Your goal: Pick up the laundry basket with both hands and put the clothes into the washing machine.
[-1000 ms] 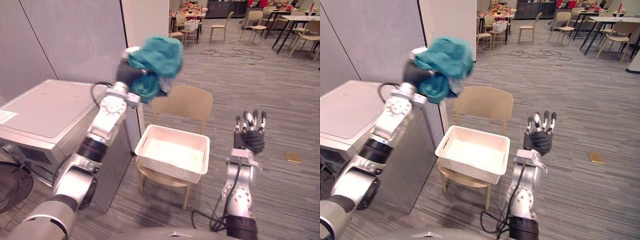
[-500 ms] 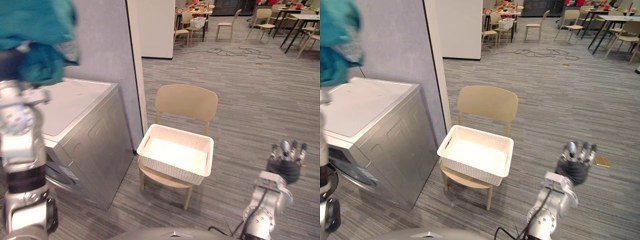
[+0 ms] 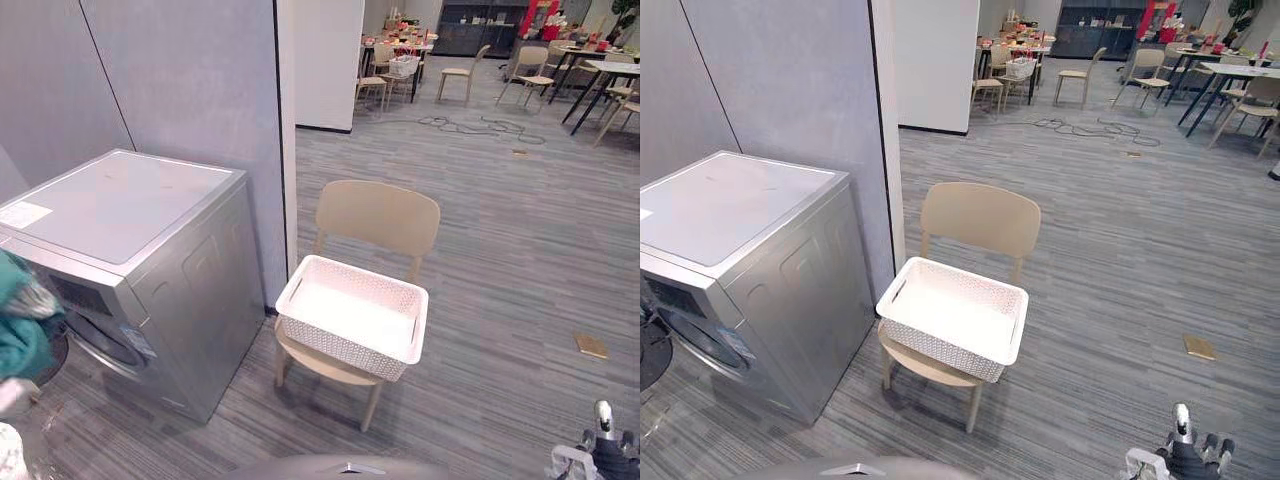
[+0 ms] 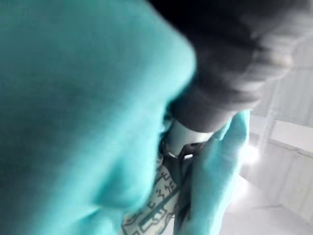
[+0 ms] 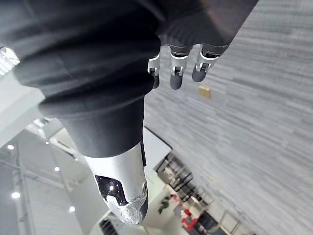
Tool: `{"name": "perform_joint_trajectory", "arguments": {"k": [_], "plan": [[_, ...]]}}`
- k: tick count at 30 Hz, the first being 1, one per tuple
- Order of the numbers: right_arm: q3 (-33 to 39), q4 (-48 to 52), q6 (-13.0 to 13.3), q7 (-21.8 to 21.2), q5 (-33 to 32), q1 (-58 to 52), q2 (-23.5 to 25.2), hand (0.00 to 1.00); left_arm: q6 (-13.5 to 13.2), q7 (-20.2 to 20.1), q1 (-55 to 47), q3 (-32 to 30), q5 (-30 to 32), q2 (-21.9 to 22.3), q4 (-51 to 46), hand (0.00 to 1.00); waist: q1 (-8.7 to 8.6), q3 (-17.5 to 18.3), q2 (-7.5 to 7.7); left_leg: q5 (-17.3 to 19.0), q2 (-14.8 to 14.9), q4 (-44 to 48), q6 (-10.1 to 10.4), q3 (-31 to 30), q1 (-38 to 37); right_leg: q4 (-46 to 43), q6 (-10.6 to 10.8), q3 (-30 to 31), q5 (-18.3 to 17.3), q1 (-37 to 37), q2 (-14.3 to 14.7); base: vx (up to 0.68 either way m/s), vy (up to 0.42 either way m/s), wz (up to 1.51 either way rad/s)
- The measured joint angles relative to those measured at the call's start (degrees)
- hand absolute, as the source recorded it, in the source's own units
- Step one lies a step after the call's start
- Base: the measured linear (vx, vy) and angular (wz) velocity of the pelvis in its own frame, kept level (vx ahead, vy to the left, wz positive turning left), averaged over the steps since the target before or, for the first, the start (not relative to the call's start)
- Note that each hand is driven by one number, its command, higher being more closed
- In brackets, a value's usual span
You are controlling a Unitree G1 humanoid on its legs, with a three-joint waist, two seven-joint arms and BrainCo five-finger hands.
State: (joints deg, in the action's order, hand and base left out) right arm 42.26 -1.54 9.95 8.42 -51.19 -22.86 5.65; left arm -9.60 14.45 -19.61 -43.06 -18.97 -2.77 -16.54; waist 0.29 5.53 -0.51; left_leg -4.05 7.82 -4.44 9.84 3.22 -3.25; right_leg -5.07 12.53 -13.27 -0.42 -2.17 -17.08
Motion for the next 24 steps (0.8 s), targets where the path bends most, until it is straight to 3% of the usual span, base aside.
{"name": "perform_joint_trajectory", "arguments": {"k": [3, 8, 13, 19, 24], "plan": [[-1.5, -5.5, -1.8, -1.0, 1.9, -1.2, 0.1, 0.0, 0.0, -1.6, -1.6, 1.5, -0.1, 3.1, 3.2, 1.0, 0.01, -0.1, 0.11, 0.0, 0.5, 0.0, 0.0, 0.4, -0.3, -0.4, 0.2, 0.0, -0.4, 0.0, 0.3, -0.05, -0.015, -0.04], [-1.2, -26.8, -4.3, -3.3, 1.1, -0.9, 0.1, 0.0, 0.2, -3.9, -1.6, 1.9, -1.9, 7.2, 18.6, 1.0, 0.26, 0.3, -0.77, 0.0, 1.3, 0.0, 0.1, 1.4, -0.7, -0.7, 0.1, 0.0, -0.6, -0.1, 0.9, -0.01, -0.006, -0.02], [-1.0, -42.3, -6.0, -3.4, 1.7, -0.6, -0.5, 0.0, 1.1, -5.4, -1.3, 6.7, -3.5, 8.0, 33.0, 1.0, 0.54, 0.2, -0.55, 0.2, 1.4, 0.0, 0.3, 1.5, -0.9, -1.1, -0.2, -0.1, -0.7, -0.1, 1.0, 0.0, 0.0, 0.0], [-1.2, -50.0, -6.8, -3.2, 6.7, -0.4, -0.6, 0.0, 1.3, -7.4, -0.7, 8.4, -4.5, 8.3, 39.3, 1.0, 0.49, -0.2, 0.53, 0.4, 1.6, 0.0, 0.5, 1.4, -1.1, -1.9, -0.2, -0.1, -1.4, -0.1, 1.0, 0.0, 0.0, 0.0], [-4.0, -52.1, -7.2, -2.5, 8.9, 1.2, -1.1, 0.0, 1.6, -9.0, -0.3, 10.7, -5.5, 8.1, 42.6, 1.0, 0.56, -1.2, 1.44, 4.3, 2.3, 6.7, 0.9, -0.8, 0.8, -3.8, -0.5, -1.6, -3.4, -2.1, 1.2, 0.0, -0.013, 0.15]]}}
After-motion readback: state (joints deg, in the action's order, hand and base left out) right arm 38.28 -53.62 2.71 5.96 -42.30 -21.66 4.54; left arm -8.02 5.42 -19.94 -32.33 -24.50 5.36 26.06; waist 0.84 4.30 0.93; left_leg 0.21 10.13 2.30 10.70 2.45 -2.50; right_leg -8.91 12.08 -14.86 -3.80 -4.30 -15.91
